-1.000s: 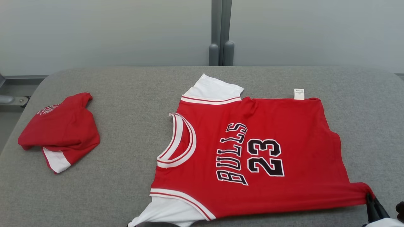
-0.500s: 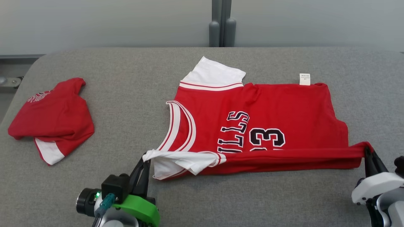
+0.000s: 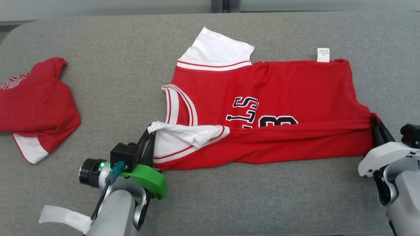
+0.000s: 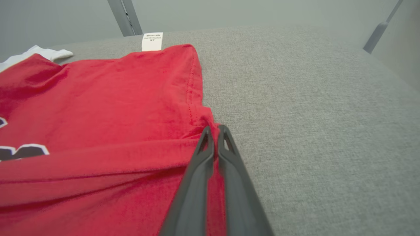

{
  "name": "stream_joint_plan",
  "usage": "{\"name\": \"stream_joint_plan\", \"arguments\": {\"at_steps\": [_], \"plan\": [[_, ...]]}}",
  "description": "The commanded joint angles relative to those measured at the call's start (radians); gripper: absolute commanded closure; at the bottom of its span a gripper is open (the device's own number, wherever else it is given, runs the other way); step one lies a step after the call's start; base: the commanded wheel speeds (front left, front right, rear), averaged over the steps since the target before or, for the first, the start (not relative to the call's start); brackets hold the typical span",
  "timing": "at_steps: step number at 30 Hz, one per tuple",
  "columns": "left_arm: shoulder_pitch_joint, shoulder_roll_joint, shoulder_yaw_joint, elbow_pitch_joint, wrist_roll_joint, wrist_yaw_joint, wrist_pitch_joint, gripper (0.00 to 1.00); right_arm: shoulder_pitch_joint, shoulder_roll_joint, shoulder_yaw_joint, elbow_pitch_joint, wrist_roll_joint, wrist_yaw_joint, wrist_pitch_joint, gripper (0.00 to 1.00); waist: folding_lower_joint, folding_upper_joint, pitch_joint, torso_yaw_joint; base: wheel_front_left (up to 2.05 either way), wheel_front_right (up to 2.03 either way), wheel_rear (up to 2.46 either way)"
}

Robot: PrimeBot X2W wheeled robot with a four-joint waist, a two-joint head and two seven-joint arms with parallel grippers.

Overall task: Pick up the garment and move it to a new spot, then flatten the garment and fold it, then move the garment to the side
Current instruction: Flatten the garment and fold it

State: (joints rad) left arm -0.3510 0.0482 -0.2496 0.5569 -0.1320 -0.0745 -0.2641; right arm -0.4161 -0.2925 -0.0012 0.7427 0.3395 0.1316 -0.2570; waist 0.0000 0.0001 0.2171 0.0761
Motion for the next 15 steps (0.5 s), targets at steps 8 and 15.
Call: {"name": "stream_joint_plan", "arguments": {"at_steps": [8,15], "plan": [[-0.069,0.005,-0.03,0.018,-0.033,0.039,0.0,1.0,-0.059,-0.011,0.017,0.032,-0.008,-0.002,-0.008,1.0,0.0,-0.0001,0.059,-0.001,0.0,0.0,0.0],[-0.097,0.005,-0.058,0.021,-0.047,0.059,0.0,1.0,-0.086,-0.006,0.009,0.009,-0.025,-0.002,-0.009,0.8,0.0,-0.0001,0.078,0.007,0.0,0.0,0.0]]}}
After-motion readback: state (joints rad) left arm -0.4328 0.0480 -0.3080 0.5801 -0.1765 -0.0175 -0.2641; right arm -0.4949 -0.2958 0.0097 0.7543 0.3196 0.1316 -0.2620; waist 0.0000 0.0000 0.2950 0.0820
